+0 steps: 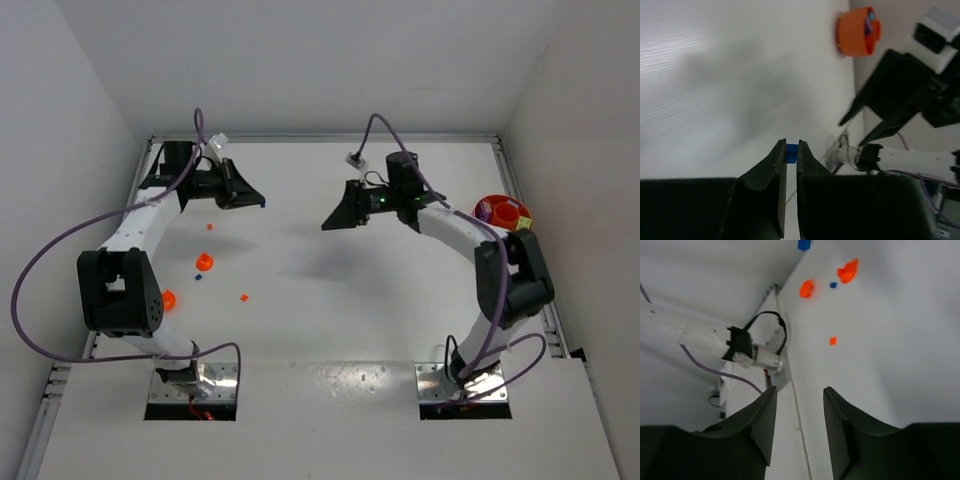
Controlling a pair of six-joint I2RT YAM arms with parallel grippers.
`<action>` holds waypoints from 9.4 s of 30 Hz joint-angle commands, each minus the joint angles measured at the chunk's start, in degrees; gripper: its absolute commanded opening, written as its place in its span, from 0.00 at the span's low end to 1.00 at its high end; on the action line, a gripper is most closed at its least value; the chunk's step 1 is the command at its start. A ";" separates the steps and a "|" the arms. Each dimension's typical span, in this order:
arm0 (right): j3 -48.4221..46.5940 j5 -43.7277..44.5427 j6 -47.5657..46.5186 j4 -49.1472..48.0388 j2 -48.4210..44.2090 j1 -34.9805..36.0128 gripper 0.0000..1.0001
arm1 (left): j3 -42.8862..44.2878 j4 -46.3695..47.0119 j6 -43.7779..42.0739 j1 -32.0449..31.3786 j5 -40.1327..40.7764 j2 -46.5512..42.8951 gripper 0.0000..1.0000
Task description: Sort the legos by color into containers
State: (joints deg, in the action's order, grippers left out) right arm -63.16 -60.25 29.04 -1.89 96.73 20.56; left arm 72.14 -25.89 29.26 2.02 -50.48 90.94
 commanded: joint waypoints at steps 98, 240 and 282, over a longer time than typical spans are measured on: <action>-37.92 54.70 -54.70 74.49 15.07 -44.20 0.02 | 15.32 -13.05 -21.00 -18.29 41.43 -4.28 1.00; -13.05 31.77 -53.38 59.90 -2.60 -24.86 0.38 | -11.05 -21.57 -65.91 -13.45 54.96 11.98 0.57; -15.76 7.95 -40.39 51.38 -3.39 -14.77 0.32 | 8.63 -12.02 -23.16 -15.38 14.61 0.30 0.00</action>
State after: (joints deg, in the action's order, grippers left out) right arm -74.89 -43.51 -17.28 54.72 92.97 2.22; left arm 77.67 -44.69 -13.63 -13.78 -23.51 96.77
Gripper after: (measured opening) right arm 0.326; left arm 0.149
